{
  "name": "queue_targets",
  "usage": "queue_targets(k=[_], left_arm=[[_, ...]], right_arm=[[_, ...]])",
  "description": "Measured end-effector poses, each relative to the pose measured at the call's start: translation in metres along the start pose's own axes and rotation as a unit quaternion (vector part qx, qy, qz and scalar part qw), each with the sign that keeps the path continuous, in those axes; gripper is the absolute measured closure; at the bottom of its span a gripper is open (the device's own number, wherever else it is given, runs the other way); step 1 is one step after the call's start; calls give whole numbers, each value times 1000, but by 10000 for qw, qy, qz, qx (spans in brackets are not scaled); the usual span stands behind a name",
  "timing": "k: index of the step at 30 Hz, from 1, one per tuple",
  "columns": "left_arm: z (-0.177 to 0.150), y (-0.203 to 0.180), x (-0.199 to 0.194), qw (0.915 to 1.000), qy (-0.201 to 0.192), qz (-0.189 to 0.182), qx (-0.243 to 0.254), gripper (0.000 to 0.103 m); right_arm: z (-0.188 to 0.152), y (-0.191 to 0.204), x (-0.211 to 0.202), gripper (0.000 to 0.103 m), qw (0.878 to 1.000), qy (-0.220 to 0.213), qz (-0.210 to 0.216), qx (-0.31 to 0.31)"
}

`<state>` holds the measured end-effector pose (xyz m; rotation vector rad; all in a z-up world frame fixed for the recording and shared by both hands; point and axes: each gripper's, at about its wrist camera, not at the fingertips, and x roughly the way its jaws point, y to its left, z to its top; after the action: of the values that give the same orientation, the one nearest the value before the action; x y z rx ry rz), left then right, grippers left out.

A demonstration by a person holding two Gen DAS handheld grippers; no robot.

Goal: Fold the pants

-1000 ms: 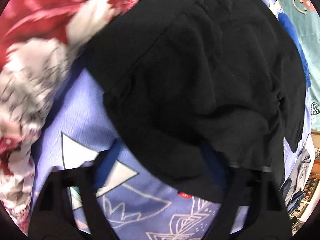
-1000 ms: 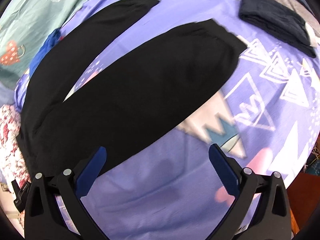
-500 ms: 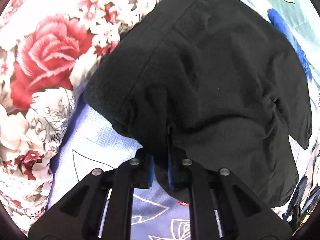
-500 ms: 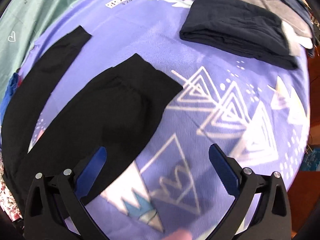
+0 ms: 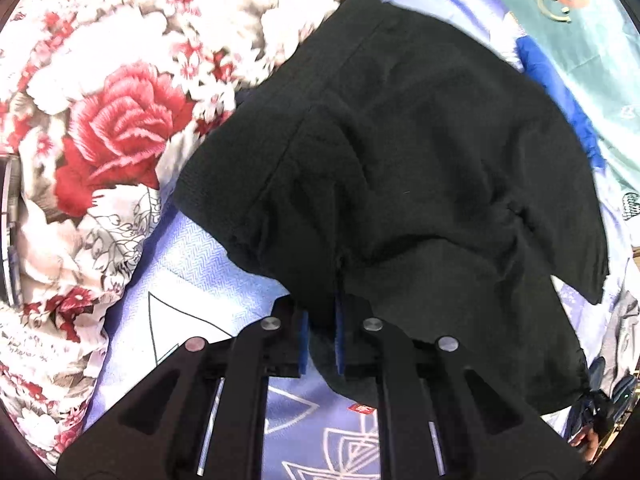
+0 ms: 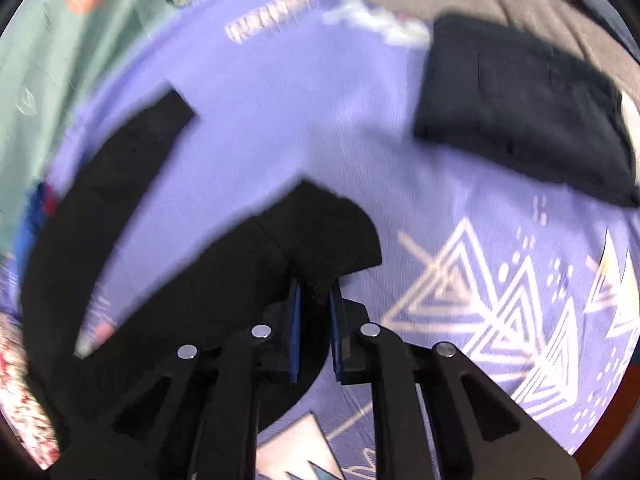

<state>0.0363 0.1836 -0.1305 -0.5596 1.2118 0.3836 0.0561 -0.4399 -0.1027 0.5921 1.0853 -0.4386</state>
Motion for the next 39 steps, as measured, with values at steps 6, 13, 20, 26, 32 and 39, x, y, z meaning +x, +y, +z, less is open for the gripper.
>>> queue_targets(k=[6, 13, 20, 26, 32, 39], left_arm=[[-26, -2, -48, 9994, -149, -315, 35, 94], [-75, 13, -26, 9995, 169, 254, 1, 92], [-98, 24, -37, 9880, -130, 1466, -474, 33], [-110, -1, -67, 9883, -719, 1308, -328, 24], [-138, -73, -33, 9898, -989, 981, 281, 20], [-139, -91, 13, 9915, -506, 1100, 466, 20]], right_arm=[[27, -14, -64, 91, 9982, -498, 9, -336], [3, -68, -35, 90, 9969, 262, -284, -680], [6, -67, -15, 43, 9773, -79, -1496, -1500], [45, -5, -14, 33, 9829, -546, 48, -1759], [80, 71, 61, 33, 9872, 139, 1142, -1106], [91, 126, 100, 37, 9882, 169, 924, -1210]])
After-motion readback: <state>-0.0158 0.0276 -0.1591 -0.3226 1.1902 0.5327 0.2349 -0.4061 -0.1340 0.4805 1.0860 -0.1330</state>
